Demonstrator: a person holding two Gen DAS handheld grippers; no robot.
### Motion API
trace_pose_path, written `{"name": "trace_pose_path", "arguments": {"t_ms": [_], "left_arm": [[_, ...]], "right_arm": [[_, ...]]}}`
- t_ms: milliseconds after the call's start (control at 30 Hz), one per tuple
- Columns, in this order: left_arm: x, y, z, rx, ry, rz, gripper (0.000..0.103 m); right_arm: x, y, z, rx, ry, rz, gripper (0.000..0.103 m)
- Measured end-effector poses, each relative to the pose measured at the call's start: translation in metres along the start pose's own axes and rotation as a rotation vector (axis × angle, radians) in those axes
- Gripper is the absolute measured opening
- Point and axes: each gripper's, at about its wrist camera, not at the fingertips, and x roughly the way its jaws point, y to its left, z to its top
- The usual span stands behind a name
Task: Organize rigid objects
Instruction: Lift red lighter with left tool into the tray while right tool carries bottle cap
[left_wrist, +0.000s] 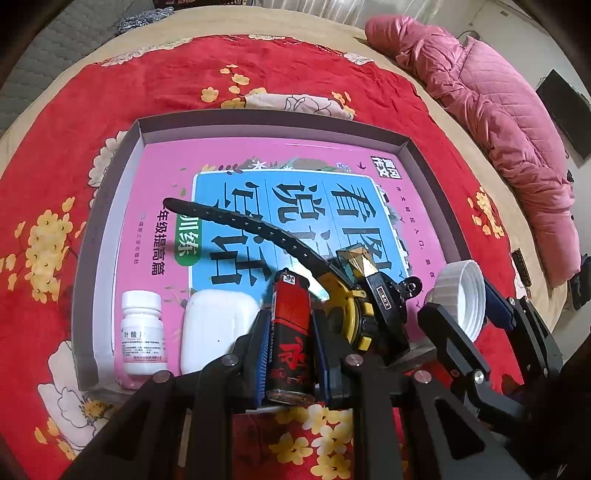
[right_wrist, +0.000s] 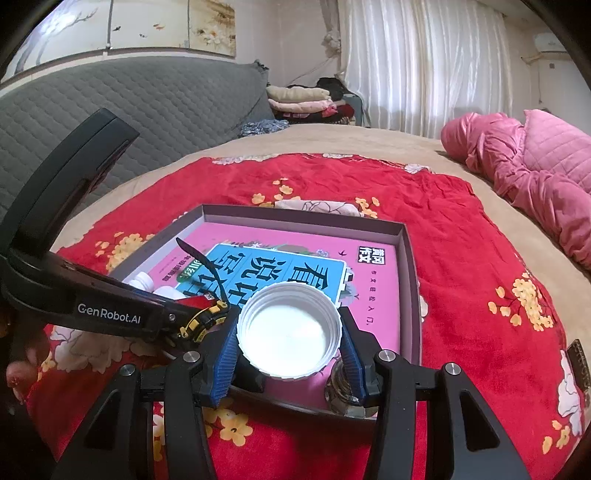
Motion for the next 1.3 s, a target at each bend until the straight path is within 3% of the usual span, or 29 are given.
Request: {"name": "trace_pose_path", "arguments": {"t_ms": [633,1300], "left_arm": [[-0.002,-0.001,-0.001,0.019,-0.013,0.017,0.022],[-0.005,0.0,-0.005,0.025,-0.025,0.011,0.022]], "right_arm": [[0.018,0.009,-0.006,-0.03,0.077,0.039,0.051],[0.025,0.011,-0.008,-0.035,0.093,0.041,0.051]]}}
